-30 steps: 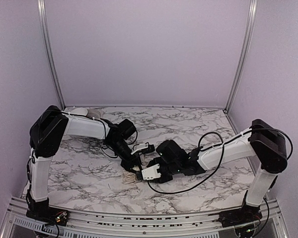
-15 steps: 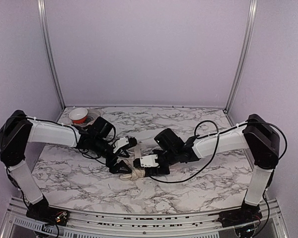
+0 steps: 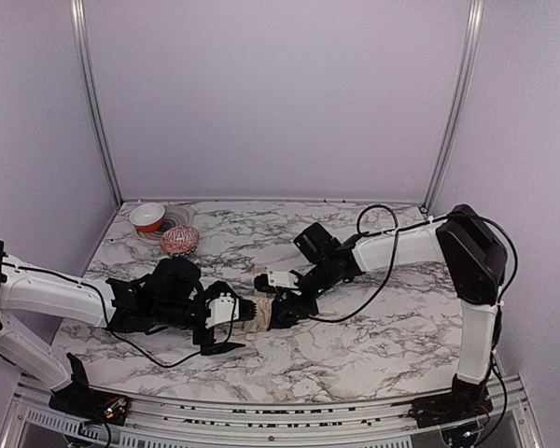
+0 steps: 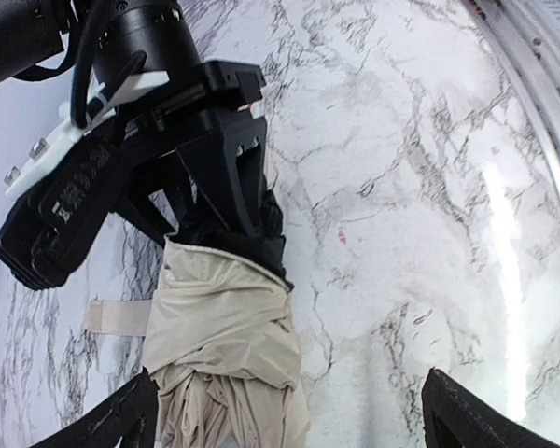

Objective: Put away the umbrella

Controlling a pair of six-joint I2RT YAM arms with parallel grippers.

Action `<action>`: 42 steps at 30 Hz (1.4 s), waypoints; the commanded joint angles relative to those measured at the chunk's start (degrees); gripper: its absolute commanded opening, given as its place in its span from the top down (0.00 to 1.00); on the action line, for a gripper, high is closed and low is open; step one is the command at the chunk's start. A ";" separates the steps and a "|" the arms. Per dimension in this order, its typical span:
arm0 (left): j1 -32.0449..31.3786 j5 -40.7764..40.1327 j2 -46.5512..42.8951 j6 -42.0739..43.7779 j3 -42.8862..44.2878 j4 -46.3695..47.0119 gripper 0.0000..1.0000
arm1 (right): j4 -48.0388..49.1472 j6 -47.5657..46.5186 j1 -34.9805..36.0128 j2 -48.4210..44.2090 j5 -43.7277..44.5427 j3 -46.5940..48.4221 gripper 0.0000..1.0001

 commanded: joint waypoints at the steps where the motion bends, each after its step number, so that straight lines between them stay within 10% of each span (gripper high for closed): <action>1: -0.38 -8.75 3.25 6.65 1.96 2.66 0.01 | -19.66 1.34 -1.08 7.45 -8.62 0.69 0.97; 15: -0.23 -6.98 21.99 9.07 15.77 -10.62 0.02 | -28.66 1.33 -4.33 13.50 -18.45 11.09 0.98; 29: 3.15 6.35 29.87 3.54 23.43 -27.26 0.59 | -15.38 13.79 -11.79 4.16 -23.01 10.16 0.58; 42: 7.46 10.36 36.23 -10.31 30.30 -33.89 0.83 | 10.04 36.70 -13.75 -21.49 6.69 -11.28 0.56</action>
